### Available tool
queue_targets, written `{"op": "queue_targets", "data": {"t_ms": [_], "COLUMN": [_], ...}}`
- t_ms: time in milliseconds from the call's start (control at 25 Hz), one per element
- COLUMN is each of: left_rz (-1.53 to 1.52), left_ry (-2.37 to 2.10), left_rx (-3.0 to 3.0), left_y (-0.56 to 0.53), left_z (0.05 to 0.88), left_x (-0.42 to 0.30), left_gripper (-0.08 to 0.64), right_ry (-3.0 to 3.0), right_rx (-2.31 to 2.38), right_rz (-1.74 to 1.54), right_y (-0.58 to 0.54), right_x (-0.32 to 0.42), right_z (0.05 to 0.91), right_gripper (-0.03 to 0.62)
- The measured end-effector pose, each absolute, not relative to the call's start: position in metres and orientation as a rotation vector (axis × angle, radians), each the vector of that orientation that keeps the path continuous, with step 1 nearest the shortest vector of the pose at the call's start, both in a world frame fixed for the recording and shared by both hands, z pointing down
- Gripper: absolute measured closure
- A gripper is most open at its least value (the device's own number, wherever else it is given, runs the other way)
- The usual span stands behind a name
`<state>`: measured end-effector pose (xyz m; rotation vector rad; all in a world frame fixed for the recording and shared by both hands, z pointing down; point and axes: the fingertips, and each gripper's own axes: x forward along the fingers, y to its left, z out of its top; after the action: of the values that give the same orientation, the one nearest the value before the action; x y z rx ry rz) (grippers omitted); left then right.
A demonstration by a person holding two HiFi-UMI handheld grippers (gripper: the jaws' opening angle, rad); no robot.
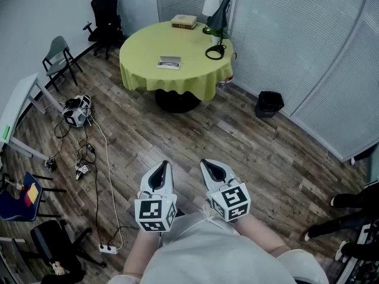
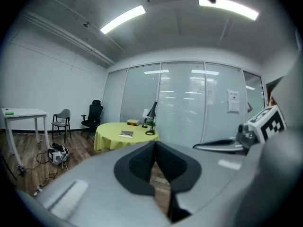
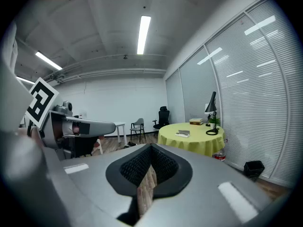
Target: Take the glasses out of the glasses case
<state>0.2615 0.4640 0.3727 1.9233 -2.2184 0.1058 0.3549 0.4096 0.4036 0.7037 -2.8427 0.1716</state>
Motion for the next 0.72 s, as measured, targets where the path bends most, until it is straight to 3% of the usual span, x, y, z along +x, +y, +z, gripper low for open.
{"op": "queue_targets", "data": {"t_ms": [720], "left_rz": [0.132], "left_ry": [-2.209], "left_rx": [1.902], "left_y": [0.462], "left_z": [0.387], "left_x": [0.263], "left_gripper": [0.554], "right_ry": [-2.799], "right_rx": [0.732], "right_rz": [0.276], "right_y": [0.405], "right_x": [0.367], "right_z": [0.426], "right_gripper": [0.592]}}
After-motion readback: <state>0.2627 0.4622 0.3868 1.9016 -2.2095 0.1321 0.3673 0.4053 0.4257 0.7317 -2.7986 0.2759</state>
